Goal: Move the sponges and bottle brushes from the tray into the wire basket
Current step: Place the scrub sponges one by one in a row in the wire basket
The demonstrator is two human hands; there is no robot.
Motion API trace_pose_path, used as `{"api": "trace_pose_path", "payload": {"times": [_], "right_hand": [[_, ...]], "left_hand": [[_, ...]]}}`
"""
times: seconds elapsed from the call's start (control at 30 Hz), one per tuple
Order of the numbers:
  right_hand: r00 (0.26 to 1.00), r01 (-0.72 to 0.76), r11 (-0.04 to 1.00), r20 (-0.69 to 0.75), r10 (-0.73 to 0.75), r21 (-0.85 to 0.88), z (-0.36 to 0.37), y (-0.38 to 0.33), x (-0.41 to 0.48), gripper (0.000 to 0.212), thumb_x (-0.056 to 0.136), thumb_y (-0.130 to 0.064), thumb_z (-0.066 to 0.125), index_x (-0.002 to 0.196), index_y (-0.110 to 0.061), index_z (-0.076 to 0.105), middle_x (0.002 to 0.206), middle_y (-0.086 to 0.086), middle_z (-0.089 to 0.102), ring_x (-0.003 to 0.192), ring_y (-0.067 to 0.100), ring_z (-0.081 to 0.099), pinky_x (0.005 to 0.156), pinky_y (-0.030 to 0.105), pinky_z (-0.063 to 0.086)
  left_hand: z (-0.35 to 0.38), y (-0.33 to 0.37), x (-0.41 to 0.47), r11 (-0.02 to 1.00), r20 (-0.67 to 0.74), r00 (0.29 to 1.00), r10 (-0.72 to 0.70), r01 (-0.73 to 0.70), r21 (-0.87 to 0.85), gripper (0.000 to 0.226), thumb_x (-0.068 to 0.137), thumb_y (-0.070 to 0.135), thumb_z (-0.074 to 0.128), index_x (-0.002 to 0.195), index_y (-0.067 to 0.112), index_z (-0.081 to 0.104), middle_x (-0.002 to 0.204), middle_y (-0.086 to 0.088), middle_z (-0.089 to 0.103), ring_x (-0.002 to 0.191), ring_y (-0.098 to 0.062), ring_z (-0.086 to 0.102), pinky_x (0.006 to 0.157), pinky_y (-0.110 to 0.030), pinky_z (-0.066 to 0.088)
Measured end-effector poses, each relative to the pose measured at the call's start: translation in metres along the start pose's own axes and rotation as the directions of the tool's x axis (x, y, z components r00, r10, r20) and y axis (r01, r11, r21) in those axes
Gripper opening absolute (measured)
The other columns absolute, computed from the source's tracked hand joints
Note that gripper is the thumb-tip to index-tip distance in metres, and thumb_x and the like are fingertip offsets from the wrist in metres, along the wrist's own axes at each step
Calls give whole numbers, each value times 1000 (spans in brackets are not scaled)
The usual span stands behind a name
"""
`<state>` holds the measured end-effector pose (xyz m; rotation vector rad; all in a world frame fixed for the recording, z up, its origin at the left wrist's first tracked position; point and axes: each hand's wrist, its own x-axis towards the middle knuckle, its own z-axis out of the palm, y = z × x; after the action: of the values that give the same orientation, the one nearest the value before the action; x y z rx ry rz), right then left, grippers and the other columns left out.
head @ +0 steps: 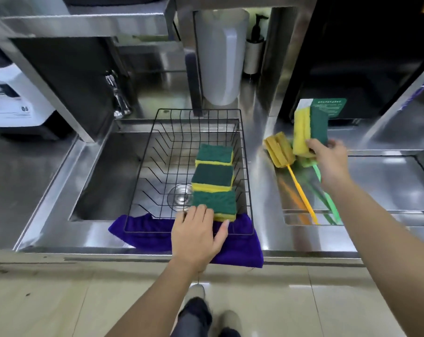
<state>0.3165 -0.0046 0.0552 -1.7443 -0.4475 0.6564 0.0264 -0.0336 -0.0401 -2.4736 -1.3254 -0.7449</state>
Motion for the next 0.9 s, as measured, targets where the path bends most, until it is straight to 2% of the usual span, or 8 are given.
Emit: {"api": "trace_pose_path", "payload": {"times": [0.07,0.13,0.2,0.3,0.37,0.63,0.77,0.9], "right_hand": [[996,47,998,82,-44,-35,30,-2,-6,47,82,-16,65,124,-2,48,106,4,58,91,16,55,63,10,46],[983,89,989,168,-69,-117,57,-4,-12,49,82,-20,65,126,-7,49,108,2,58,94,16,55,76,20,45],[960,175,963,253,-120,-206,80,-6,-15,53,81,-20,67,129,-9,48,113,2,58,97,14,54,81,21,41],[907,351,861,361,-216,-369,110,-14,-11,61,78,-19,69,132,-6,45,117,7,52,103,17,52,77,12,35],[867,449,771,430,-254,-451,128,-19,-6,66,76,-21,71,134,-6,42,126,15,49,115,25,50,89,20,36],[708,661,516,680,-189,-545,182,-21,21,70,76,-20,69,136,-6,38,134,18,44,124,32,43,103,36,35],[675,733,244,723,-146,-635,190,-13,35,68,78,-32,66,137,-15,39,138,14,46,131,31,32,107,42,24],[622,770,220,781,-48,-600,188,-13,46,74,78,-21,69,142,-18,31,136,19,47,125,36,41,102,43,37]], "left_hand": [[0,1,1,1000,4,1000,-11,11,-11,51,99,46,33,78,9,61,77,-5,57,68,-25,53,64,-37,38],[0,2,-1,1000,-4,1000,-7,7,-24,53,100,47,31,78,10,61,77,-5,58,69,-26,53,65,-37,40],[0,2,-2,999,-16,1000,-3,3,-33,52,100,46,31,78,10,61,77,-5,58,69,-25,53,64,-36,41],[0,4,-2,999,-5,1000,9,-10,-37,50,100,45,31,78,12,61,76,-3,56,70,-23,52,63,-35,40],[0,4,-2,1000,11,1000,12,-11,-28,50,101,45,30,79,12,61,77,-3,57,71,-23,52,63,-35,41],[-2,5,-4,1000,92,996,12,-10,-19,49,100,47,29,84,15,63,85,-2,61,75,-21,54,66,-33,41],[-5,5,-3,1000,114,993,17,-15,-13,51,100,47,26,84,16,63,86,0,62,76,-19,53,68,-33,39],[-4,5,-2,1000,96,995,13,-11,-18,51,100,46,26,83,16,62,84,-1,61,75,-20,52,68,-33,38]]}}
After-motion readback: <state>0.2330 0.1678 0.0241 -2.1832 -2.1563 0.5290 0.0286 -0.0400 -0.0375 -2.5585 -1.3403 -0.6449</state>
